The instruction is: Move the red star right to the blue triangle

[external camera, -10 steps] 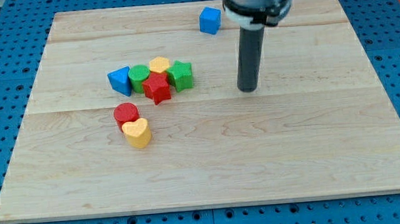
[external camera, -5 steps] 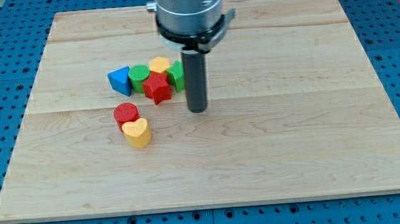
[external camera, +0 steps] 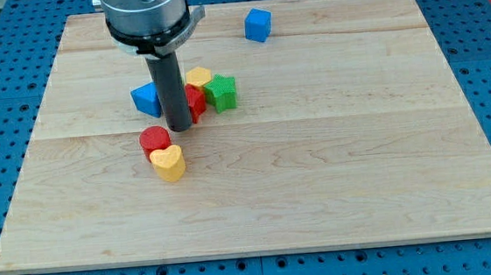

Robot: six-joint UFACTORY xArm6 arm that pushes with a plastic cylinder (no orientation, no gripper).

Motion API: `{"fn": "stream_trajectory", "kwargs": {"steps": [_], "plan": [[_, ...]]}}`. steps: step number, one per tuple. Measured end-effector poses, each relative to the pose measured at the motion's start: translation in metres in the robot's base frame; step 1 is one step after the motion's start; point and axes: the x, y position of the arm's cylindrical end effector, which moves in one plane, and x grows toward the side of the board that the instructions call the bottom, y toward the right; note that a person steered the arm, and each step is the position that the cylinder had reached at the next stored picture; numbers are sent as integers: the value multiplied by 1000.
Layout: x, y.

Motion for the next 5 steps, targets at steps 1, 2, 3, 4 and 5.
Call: {"fn": "stream_trajectory", "kwargs": {"steps": [1, 2, 3, 4, 5], "plan": [[-4, -2], [-4, -5], [-1, -5], [0, -1], [0, 3]]}}
